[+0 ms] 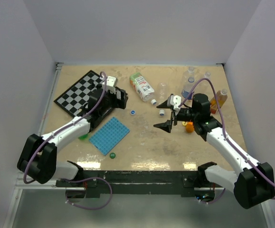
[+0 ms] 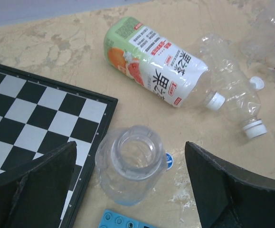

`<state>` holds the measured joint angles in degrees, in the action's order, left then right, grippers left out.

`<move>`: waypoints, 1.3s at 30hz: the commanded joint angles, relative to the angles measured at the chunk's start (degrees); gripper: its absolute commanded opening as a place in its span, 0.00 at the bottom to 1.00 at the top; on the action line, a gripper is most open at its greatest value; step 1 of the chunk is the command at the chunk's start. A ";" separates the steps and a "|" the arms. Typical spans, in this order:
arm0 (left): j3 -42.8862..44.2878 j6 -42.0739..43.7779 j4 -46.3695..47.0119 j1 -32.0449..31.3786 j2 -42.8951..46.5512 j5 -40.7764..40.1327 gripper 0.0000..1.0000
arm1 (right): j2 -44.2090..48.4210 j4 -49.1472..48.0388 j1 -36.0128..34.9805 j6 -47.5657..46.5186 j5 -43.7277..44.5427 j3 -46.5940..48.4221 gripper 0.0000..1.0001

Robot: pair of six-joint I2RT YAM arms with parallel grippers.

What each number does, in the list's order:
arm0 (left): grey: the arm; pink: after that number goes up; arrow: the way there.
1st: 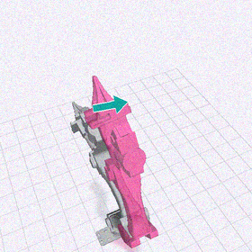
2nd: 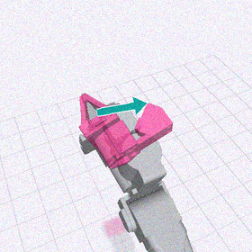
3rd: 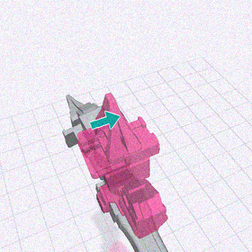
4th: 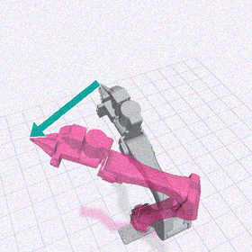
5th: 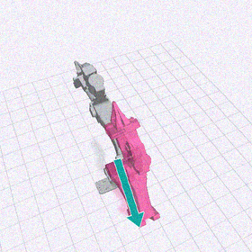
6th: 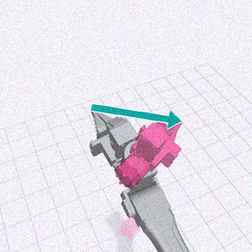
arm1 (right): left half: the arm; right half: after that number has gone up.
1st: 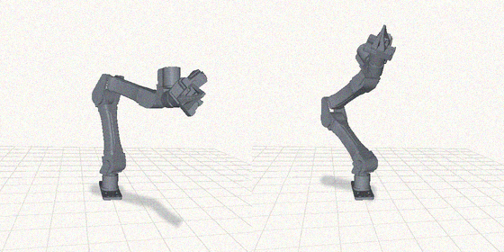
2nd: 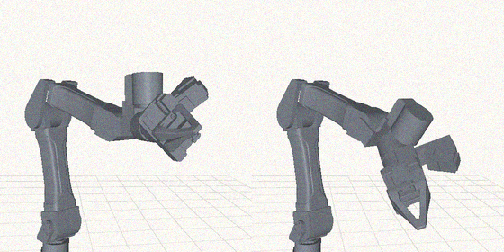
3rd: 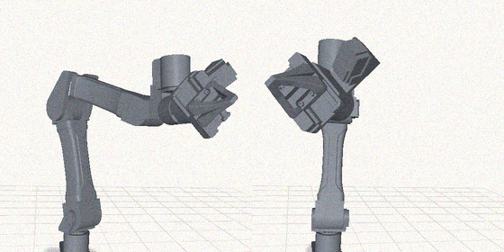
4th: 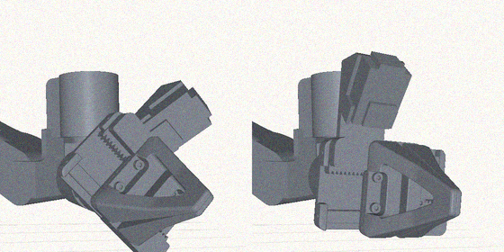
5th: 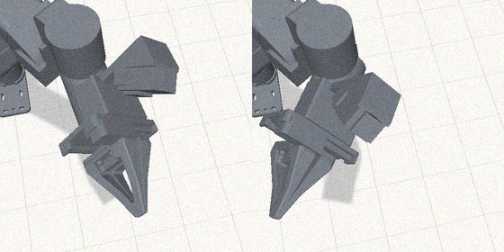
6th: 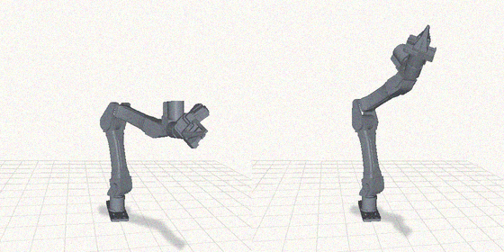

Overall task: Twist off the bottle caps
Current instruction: Place the plastic bottle at the center of the board, then pick up the plastic bottle at the center of the board.

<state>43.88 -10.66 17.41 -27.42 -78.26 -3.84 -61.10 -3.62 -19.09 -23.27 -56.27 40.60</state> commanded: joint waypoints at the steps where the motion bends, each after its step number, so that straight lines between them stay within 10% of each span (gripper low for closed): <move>1: 5.86 -1.91 -2.81 0.26 3.72 1.64 1.00 | -0.07 -0.16 0.37 -0.90 0.81 2.73 0.98; 18: 16.50 3.18 -17.32 0.26 17.25 0.41 1.00 | 0.90 -3.33 4.41 6.39 1.60 2.29 0.98; 39: -7.13 10.30 -14.69 0.26 41.52 9.10 1.00 | -8.23 14.86 4.94 17.46 27.79 14.76 0.98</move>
<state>37.60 -1.80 -1.45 -27.40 -38.39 2.61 -66.96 6.59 -14.06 -11.57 -34.48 50.30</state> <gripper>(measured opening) 0.997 0.982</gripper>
